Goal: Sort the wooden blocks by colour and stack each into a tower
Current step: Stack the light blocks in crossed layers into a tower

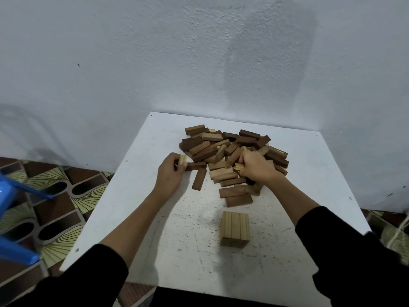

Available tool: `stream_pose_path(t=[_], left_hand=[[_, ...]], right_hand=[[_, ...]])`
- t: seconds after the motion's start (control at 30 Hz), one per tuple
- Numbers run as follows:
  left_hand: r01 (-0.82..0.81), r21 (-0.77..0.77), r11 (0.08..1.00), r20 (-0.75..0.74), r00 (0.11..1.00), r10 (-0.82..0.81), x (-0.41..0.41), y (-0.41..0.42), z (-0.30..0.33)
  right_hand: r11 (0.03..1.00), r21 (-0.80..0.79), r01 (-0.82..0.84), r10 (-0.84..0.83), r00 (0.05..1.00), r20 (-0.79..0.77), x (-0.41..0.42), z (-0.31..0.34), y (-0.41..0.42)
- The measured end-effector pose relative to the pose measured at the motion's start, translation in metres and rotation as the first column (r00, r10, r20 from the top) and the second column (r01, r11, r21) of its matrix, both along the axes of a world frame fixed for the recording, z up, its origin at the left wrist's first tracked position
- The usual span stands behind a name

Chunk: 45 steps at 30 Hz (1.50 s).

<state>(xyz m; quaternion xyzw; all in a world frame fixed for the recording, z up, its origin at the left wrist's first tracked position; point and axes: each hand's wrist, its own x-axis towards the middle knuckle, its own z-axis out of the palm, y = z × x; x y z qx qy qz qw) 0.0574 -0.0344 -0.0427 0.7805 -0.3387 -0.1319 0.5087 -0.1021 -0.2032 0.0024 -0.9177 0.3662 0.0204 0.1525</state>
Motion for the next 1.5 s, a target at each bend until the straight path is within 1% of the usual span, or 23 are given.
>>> stream_pose_path(t=[0.07, 0.13, 0.23, 0.33, 0.47, 0.53, 0.67, 0.8, 0.93, 1.03, 1.13, 1.23, 1.3, 1.37, 1.5], left_hand=[[0.015, -0.038, 0.999, -0.027, 0.999, -0.016, -0.007, -0.001, 0.006], [0.040, -0.055, 0.998, -0.039, 0.998, -0.042, -0.012, -0.003, 0.012], [0.072, -0.071, 0.995, -0.083, 0.994, -0.078, -0.020, -0.006, 0.020], [0.104, -0.129, 0.986, -0.180, 0.976, -0.127, -0.025, -0.007, 0.031], [0.079, -0.267, 0.961, -0.322, 0.932, -0.166, -0.032, -0.001, 0.049], [0.050, -0.314, 0.948, -0.372, 0.912, -0.171, -0.031, 0.010, 0.054], [-0.008, -0.330, 0.944, -0.426, 0.893, -0.142, -0.020, 0.046, 0.048], [-0.016, -0.260, 0.965, -0.462, 0.880, -0.110, -0.011, 0.080, 0.033], [-0.015, -0.068, 0.998, -0.403, 0.915, -0.014, 0.002, 0.109, 0.010], [-0.031, 0.094, 0.995, -0.242, 0.969, 0.053, 0.004, 0.118, -0.008], [-0.107, 0.119, 0.987, -0.074, 0.991, 0.116, 0.003, 0.120, -0.016], [-0.116, 0.158, 0.981, 0.065, 0.992, 0.107, 0.002, 0.117, -0.019], [-0.117, 0.172, 0.978, 0.086, 0.991, 0.103, 0.004, 0.116, -0.019], [-0.119, 0.178, 0.977, 0.089, 0.991, 0.105, 0.004, 0.115, -0.021], [-0.150, 0.160, 0.976, 0.078, 0.987, 0.139, -0.001, 0.115, -0.022]], right_hand=[[1.000, -0.007, -0.002, 0.001, 1.000, -0.011, 0.000, 0.003, -0.002], [0.999, 0.032, 0.009, -0.010, 1.000, 0.024, 0.001, 0.005, -0.004], [0.986, 0.162, 0.043, -0.068, 0.986, 0.154, 0.004, 0.020, -0.001], [0.973, 0.232, 0.014, -0.084, 0.952, 0.293, 0.010, 0.045, 0.015], [0.888, 0.454, -0.072, -0.134, 0.905, 0.404, 0.023, 0.069, 0.053], [0.851, 0.513, -0.113, -0.157, 0.878, 0.453, 0.031, 0.073, 0.070], [0.816, 0.570, -0.097, -0.206, 0.873, 0.443, 0.051, 0.061, 0.104], [0.830, 0.557, -0.013, -0.232, 0.900, 0.368, 0.067, 0.035, 0.131], [0.805, 0.593, 0.040, -0.253, 0.926, 0.281, 0.079, -0.004, 0.160], [0.795, 0.602, 0.075, -0.266, 0.935, 0.234, 0.076, -0.028, 0.176], [0.835, 0.545, 0.080, -0.261, 0.929, 0.264, 0.073, -0.038, 0.180], [0.899, 0.427, 0.096, -0.233, 0.931, 0.281, 0.074, -0.046, 0.179], [0.932, 0.348, 0.096, -0.200, 0.940, 0.276, 0.073, -0.052, 0.177], [0.949, 0.306, 0.074, -0.162, 0.949, 0.270, 0.071, -0.054, 0.176], [0.950, 0.313, -0.012, -0.093, 0.944, 0.318, 0.069, -0.054, 0.173]])
